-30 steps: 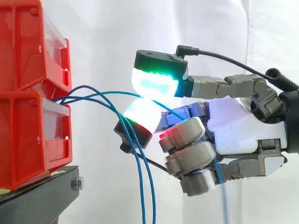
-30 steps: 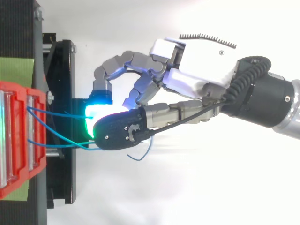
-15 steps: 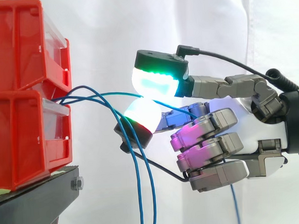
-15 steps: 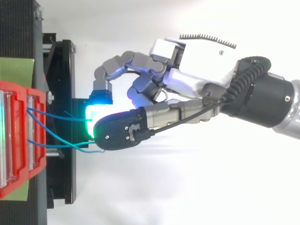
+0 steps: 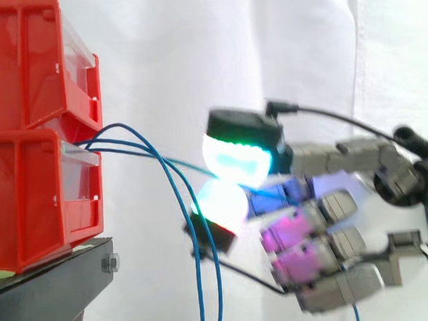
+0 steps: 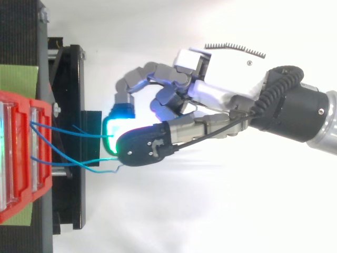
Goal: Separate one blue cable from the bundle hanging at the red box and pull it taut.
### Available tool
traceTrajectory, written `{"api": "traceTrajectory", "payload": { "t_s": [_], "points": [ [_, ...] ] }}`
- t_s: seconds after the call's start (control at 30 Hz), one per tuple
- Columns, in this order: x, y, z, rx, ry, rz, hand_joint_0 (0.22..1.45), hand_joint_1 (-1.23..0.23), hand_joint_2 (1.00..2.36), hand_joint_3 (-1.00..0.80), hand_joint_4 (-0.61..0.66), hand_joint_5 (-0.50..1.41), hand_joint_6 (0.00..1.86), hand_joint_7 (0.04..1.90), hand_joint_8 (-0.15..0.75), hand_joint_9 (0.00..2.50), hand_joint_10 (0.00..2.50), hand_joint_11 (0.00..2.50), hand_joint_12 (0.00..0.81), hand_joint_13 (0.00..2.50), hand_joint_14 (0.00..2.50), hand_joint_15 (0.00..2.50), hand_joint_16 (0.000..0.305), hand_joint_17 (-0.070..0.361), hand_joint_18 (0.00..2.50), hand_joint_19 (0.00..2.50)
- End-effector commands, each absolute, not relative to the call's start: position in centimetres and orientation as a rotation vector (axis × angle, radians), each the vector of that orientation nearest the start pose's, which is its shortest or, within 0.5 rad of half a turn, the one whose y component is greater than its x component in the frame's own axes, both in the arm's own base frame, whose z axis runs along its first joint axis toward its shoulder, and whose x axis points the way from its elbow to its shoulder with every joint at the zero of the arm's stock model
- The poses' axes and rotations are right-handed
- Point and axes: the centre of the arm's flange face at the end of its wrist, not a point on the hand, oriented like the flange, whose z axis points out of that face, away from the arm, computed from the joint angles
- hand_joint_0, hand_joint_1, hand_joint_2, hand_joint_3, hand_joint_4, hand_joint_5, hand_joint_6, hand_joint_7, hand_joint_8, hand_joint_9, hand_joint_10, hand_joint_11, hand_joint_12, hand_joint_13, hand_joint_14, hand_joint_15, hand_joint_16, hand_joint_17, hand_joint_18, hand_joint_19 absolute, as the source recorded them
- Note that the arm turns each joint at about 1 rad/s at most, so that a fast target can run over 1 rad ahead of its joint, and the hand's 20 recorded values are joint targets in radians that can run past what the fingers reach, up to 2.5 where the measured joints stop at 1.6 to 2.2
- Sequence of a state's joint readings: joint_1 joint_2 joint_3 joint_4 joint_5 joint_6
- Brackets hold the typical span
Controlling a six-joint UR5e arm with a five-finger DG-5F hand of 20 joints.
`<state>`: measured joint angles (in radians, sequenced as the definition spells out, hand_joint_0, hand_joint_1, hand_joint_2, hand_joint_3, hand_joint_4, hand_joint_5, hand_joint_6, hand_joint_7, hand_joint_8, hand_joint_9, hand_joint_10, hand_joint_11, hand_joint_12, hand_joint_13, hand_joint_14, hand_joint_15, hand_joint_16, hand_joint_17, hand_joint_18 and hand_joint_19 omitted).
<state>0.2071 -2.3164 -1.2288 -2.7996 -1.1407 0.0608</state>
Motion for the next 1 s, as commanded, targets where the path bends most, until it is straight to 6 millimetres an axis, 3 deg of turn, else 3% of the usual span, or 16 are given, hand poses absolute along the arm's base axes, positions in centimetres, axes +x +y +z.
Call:
{"api": "traceTrajectory", "payload": {
  "t_s": [0.0,0.13,0.97],
  "points": [
    [74.42,-2.22,19.66,1.384,1.065,1.041,0.66,-0.73,1.02,-0.14,0.09,-0.15,0.94,1.11,0.319,0.98,2.11,1.14,0.373,0.90,2.46,1.35,0.036,0.080,1.45,1.92],
    [75.19,-2.12,20.35,1.348,0.998,1.092,0.66,-0.73,1.02,-0.15,0.09,-0.15,0.94,1.11,0.322,0.98,2.11,1.14,0.373,0.90,2.47,1.35,0.035,0.079,1.45,1.92],
    [75.10,-2.14,20.26,1.346,1.012,1.077,0.66,-0.73,1.02,-0.13,0.09,-0.15,0.94,1.13,0.331,0.98,2.13,1.14,0.372,0.90,2.48,1.35,0.035,0.079,1.45,1.92]
  ]
}}
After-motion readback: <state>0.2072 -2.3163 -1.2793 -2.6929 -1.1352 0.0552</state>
